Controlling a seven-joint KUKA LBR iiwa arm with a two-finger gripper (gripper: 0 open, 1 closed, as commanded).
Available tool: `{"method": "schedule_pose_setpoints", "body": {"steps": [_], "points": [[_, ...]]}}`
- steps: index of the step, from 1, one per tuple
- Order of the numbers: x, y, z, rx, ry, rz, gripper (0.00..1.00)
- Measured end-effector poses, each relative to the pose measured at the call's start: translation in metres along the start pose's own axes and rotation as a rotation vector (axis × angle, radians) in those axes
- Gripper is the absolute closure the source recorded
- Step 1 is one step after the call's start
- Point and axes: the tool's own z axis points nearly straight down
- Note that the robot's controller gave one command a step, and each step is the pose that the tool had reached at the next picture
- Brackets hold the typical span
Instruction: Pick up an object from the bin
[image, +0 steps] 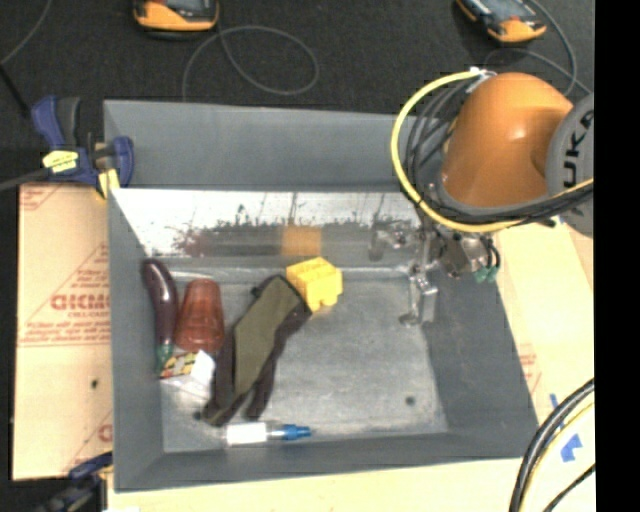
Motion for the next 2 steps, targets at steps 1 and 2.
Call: {"method": "schedule_pose_setpoints", "body": {"steps": [1,2], "points": [[-0.021,0.015,0.03,-0.002,0.005,0.095,0.0],[-0.037,0.036,0.084,0.002,-0.006,-0.018,0.0]]}}
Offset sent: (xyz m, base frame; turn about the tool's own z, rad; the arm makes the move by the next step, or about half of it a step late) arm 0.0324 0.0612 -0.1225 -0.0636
